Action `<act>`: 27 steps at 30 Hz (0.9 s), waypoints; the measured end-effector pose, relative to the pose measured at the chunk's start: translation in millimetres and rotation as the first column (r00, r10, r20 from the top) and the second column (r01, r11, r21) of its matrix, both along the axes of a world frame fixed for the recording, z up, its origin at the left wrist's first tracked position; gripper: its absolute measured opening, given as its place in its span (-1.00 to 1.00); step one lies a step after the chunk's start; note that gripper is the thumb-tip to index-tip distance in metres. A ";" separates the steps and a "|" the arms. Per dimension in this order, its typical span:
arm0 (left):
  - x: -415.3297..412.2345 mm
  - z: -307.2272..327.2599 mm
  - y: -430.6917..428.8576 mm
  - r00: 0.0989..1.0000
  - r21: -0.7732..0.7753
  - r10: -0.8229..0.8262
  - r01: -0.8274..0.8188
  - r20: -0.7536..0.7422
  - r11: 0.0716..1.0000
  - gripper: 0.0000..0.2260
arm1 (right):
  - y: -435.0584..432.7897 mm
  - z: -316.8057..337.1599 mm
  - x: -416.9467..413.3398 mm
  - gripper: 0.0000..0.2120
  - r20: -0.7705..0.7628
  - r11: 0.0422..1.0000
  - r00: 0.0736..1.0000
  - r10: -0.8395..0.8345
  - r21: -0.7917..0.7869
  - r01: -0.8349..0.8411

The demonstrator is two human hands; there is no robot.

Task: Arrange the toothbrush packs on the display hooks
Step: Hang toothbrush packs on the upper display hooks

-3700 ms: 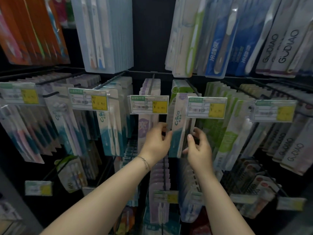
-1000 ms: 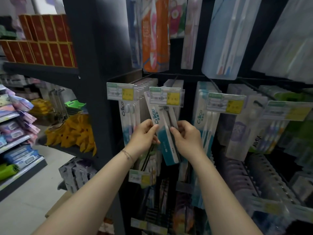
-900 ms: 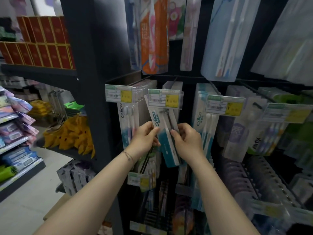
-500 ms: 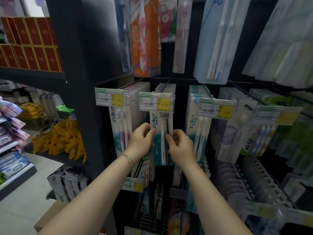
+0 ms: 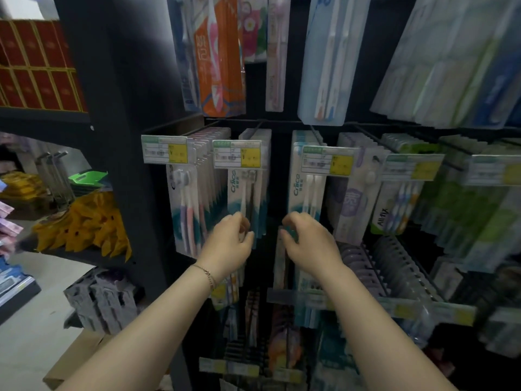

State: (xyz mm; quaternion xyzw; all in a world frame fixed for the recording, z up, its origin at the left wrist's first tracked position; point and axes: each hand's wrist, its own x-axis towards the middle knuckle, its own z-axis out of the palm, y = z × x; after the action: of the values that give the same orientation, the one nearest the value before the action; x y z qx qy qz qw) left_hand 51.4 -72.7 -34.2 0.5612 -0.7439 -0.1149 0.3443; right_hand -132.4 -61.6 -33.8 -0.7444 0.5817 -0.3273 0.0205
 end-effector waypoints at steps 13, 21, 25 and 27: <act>-117.3 10.8 21.2 0.915 -0.022 -0.155 0.175 0.373 0.984 -0.85 | 35.5 6.9 -108.9 -0.78 -0.248 0.992 0.961 -0.124 -0.036 0.118; -215.7 16.7 8.5 0.918 -0.006 -0.216 0.231 0.332 0.973 -0.85 | 24.4 11.4 -197.9 -0.79 -0.257 0.979 0.945 -0.201 -0.011 0.205; -258.5 15.4 -4.7 0.931 0.008 -0.238 0.245 0.277 0.969 -0.86 | 13.4 4.7 -233.2 -0.85 -0.195 0.983 0.963 -0.183 -0.005 0.186; -276.9 13.5 -14.2 0.937 -0.002 -0.266 0.274 0.227 0.962 -0.87 | 5.1 -0.4 -245.7 -0.87 -0.112 0.987 0.981 -0.157 0.019 0.160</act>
State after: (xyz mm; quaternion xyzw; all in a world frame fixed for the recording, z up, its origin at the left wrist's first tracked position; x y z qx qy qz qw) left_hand -225.5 -86.9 -20.7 0.4574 -0.8497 -0.0844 0.2484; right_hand -378.1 -56.5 -34.2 -0.7121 0.6440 -0.2783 -0.0273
